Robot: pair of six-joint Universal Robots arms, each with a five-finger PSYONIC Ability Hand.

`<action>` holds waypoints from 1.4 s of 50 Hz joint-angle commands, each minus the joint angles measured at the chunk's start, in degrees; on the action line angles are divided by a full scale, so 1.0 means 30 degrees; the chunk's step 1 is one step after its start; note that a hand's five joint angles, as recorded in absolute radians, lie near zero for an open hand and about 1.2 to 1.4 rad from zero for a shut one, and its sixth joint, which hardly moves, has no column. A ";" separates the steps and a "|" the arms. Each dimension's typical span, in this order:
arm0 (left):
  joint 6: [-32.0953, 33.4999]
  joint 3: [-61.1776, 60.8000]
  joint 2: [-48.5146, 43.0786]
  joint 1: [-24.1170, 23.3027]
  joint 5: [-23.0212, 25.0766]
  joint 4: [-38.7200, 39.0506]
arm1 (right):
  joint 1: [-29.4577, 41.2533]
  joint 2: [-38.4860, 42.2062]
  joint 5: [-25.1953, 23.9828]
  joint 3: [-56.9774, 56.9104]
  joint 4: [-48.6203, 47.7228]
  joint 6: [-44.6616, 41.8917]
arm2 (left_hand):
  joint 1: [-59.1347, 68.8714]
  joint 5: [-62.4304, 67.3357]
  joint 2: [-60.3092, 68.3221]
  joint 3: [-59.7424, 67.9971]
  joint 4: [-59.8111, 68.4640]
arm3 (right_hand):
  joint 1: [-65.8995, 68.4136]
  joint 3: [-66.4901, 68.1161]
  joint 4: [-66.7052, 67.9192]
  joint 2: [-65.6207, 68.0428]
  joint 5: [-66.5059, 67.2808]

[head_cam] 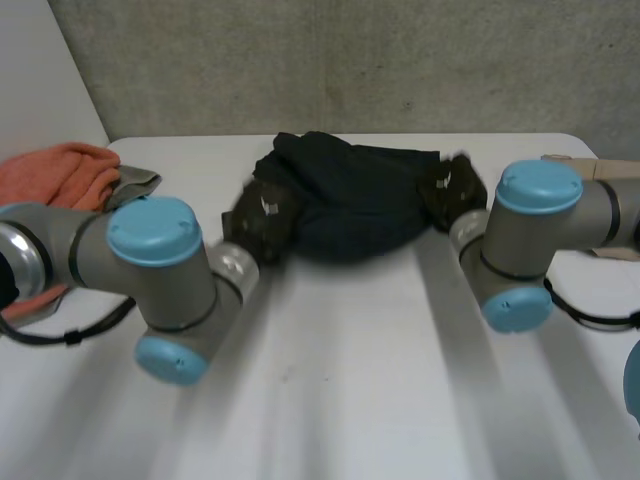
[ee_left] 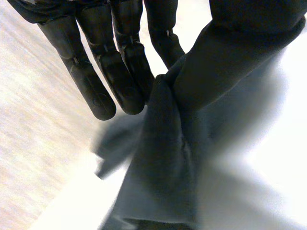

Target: Fold the laundry.

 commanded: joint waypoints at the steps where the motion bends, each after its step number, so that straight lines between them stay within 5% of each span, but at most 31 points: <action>1: 0.0073 -0.1236 0.2127 -0.0453 -0.1049 -0.5228 | -0.0107 -0.1987 0.0078 0.2922 0.3759 -0.0556 | 0.4565 0.4123 0.3827 0.3891 0.3743 | 0.5609 0.3868 0.3750 0.4127 0.3884; 7: 0.0365 -0.3019 0.5579 -0.0599 -0.2954 -0.7628 | -0.0195 -0.5411 0.0020 0.5409 0.8148 -0.0643 | 0.4565 0.4123 0.3827 0.3891 0.3743 | 0.5609 0.3868 0.3750 0.4127 0.3884; 13: 0.2589 -0.5657 0.8135 -0.1447 -0.2956 -1.1641 | -0.0166 -0.7994 -0.0039 0.7668 1.1933 -0.1519 | 0.4565 0.4123 0.3827 0.3891 0.3743 | 0.5609 0.3868 0.3750 0.4127 0.3884; 17: 0.4230 -0.7764 0.8313 -0.3491 -0.2927 -1.4539 | -0.0224 -0.9342 0.0019 0.9629 1.4364 -0.3918 | 0.4565 0.4123 0.3827 0.3891 0.3743 | 0.5609 0.3868 0.3750 0.4127 0.3884; 24: 0.4322 -0.6750 0.8430 -0.3883 -0.3103 -1.4551 | -0.0224 -0.9931 -0.0010 1.0952 1.4136 -0.4422 | 0.4565 0.4123 0.3827 0.3891 0.3743 | 0.5609 0.3868 0.3750 0.4127 0.3884; 29: 0.4176 -0.4436 0.8401 -0.2361 -0.2957 -1.2359 | -0.0195 -0.9843 0.0020 1.1187 1.2823 -0.4393 | -1.5974 -1.6415 -1.6712 -1.6648 -1.6796 | 0.5609 0.3868 0.3750 0.4127 0.3884; 32: 0.3854 -0.3701 0.8372 -0.2036 -0.2840 -1.0833 | -0.0195 -0.9843 0.0049 1.1216 1.1971 -0.4364 | -1.7797 -1.8239 -1.8536 -1.8472 -1.8620 | 0.5609 0.3868 0.3750 0.4127 0.3884; 38: 0.2272 -0.1650 0.6266 -0.0603 -0.0237 -0.7812 | -0.0136 -0.9843 0.0049 1.1216 1.0562 -0.4335 | -1.3996 -1.4438 -1.4735 -1.4671 -1.4819 | 0.5609 0.3868 0.3750 0.4127 0.3884; 43: 0.1159 0.1014 0.3338 0.1098 0.2606 -0.7575 | -0.0078 -0.9814 0.0020 1.1216 1.0093 -0.3926 | -0.7212 -0.7654 -0.7950 -0.7886 -0.8034 | 0.5609 0.3868 0.3750 0.4127 0.3884; 48: 0.0629 0.4437 -0.0584 0.1801 0.4745 -0.8013 | -0.0107 -0.9726 0.0019 1.1216 0.9713 -0.2726 | -0.5857 -0.6299 -0.6596 -0.6532 -0.6680 | 0.5609 0.3868 0.3750 0.4127 0.3884; 70: 0.0922 0.8079 -0.5603 0.2565 0.4924 -0.7868 | -0.0254 -0.9609 -0.0009 1.1890 0.8130 -0.2225 | -0.6027 -0.6469 -0.6765 -0.6701 -0.6849 | 0.5609 0.3868 0.3750 0.4127 0.3884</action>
